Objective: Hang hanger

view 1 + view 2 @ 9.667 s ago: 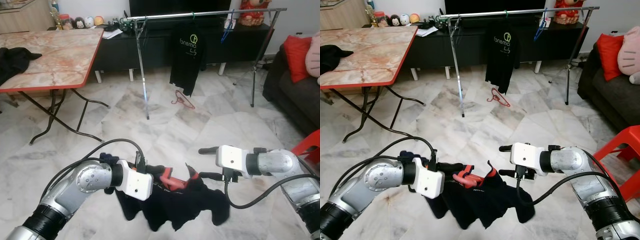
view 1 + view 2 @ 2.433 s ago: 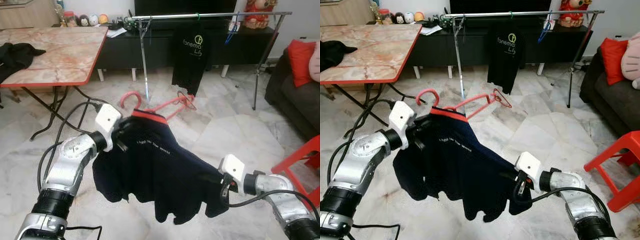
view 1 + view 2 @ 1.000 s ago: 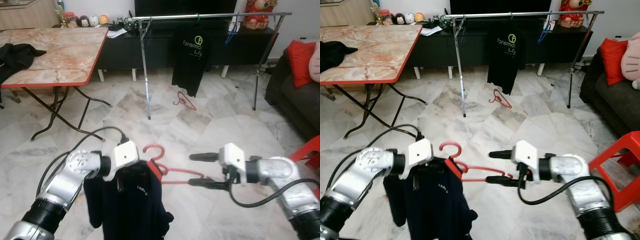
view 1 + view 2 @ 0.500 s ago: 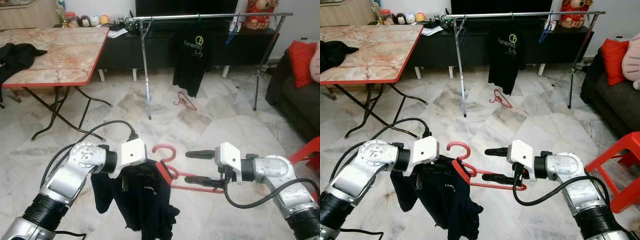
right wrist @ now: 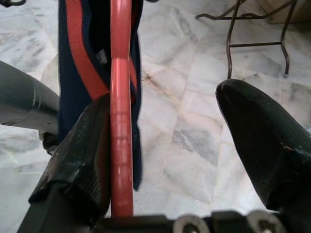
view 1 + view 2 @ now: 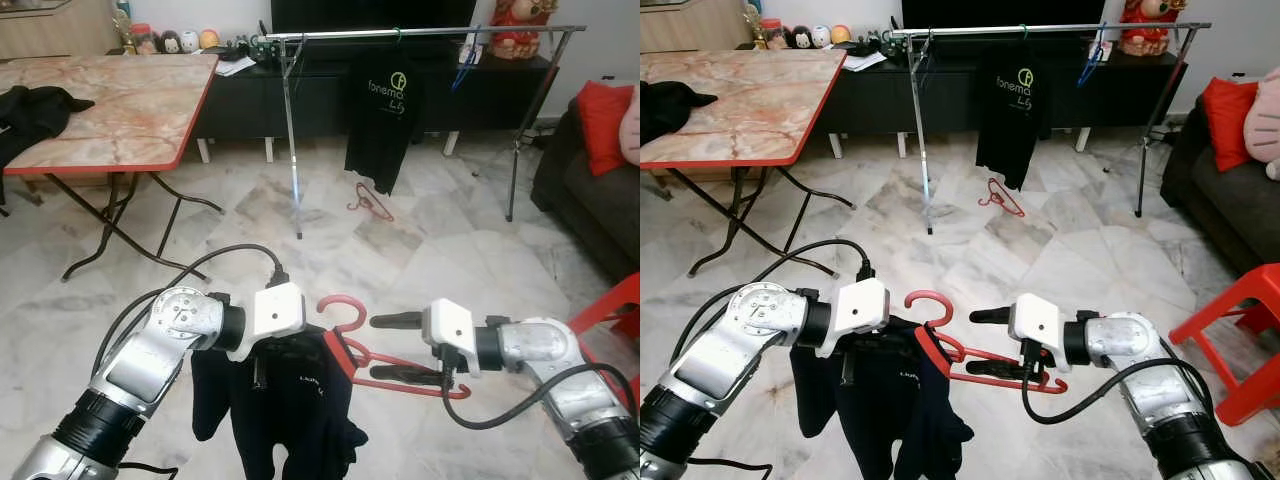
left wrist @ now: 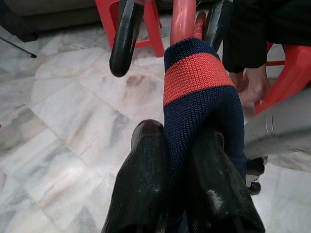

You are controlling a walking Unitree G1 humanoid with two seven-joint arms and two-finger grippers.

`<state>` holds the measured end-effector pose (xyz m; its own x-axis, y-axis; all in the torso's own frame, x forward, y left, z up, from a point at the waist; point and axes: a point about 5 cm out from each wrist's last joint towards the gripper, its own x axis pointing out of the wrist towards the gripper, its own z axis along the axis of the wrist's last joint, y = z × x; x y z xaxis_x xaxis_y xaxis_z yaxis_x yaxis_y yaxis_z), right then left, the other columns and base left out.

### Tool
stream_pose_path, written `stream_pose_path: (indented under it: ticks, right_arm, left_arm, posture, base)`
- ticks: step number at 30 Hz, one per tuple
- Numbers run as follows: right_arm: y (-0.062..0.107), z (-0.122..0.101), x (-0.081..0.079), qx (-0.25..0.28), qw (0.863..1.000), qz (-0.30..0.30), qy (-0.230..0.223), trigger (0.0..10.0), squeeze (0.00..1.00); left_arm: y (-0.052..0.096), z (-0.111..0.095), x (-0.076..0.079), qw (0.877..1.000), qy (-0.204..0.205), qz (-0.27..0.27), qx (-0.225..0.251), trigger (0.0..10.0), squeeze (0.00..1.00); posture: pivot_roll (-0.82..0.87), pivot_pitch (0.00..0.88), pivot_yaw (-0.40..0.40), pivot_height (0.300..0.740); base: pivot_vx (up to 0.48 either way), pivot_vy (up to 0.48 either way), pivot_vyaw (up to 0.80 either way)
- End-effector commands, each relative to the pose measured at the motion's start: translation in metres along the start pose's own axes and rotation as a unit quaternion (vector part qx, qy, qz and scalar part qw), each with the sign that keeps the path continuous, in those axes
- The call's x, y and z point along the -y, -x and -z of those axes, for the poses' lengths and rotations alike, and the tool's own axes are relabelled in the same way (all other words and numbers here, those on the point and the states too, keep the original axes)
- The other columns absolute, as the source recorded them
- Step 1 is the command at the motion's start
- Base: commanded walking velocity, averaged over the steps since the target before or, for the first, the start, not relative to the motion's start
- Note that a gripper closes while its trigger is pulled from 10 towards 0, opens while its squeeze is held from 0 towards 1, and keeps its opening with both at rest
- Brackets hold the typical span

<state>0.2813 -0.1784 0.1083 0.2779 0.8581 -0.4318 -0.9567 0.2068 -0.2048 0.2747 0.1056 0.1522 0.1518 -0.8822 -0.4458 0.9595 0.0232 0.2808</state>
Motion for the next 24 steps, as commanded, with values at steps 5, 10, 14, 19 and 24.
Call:
stream_pose_path:
  ticks: [5, 10, 14, 19, 24]
  right_arm:
    - [-0.005, 0.001, 0.0, 0.001, 1.0, 0.009, 0.01, 10.0, 0.0]
    - [-0.004, 0.001, -0.007, 0.006, 1.0, -0.024, -0.001, 10.0, 0.0]
    - [-0.004, 0.004, -0.01, 0.0, 0.999, -0.032, -0.003, 10.0, 0.0]
    - [-0.004, 0.006, -0.011, -0.011, 0.999, -0.039, 0.001, 10.0, 0.0]
    - [-0.007, 0.005, -0.007, -0.004, 1.0, -0.015, 0.008, 10.0, 0.0]
  left_arm:
    - [-0.005, -0.013, 0.002, 1.0, -0.02, 0.008, 0.016, 10.0, 0.0]
    - [-0.008, -0.013, 0.0, 1.0, -0.02, 0.005, 0.017, 10.0, 0.0]
    - [-0.009, -0.014, 0.0, 1.0, -0.02, 0.002, 0.02, 10.0, 0.0]
    - [-0.01, -0.015, 0.0, 1.0, -0.02, 0.001, 0.021, 10.0, 0.0]
    - [-0.01, -0.015, 0.0, 1.0, -0.018, -0.002, 0.023, 10.0, 0.0]
  posture:
    - [-0.01, 0.0, -0.037, 0.74]
    - [-0.01, 0.0, -0.035, 0.74]
    - [-0.01, 0.0, -0.035, 0.74]
    - [-0.01, 0.0, -0.036, 0.74]
    - [-0.01, 0.0, -0.037, 0.74]
  base:
    - [0.0, 0.0, 0.0]
    - [0.0, 0.0, 0.0]
    - [0.0, 0.0, 0.0]
    - [0.0, 0.0, 0.0]
    - [0.0, 0.0, 0.0]
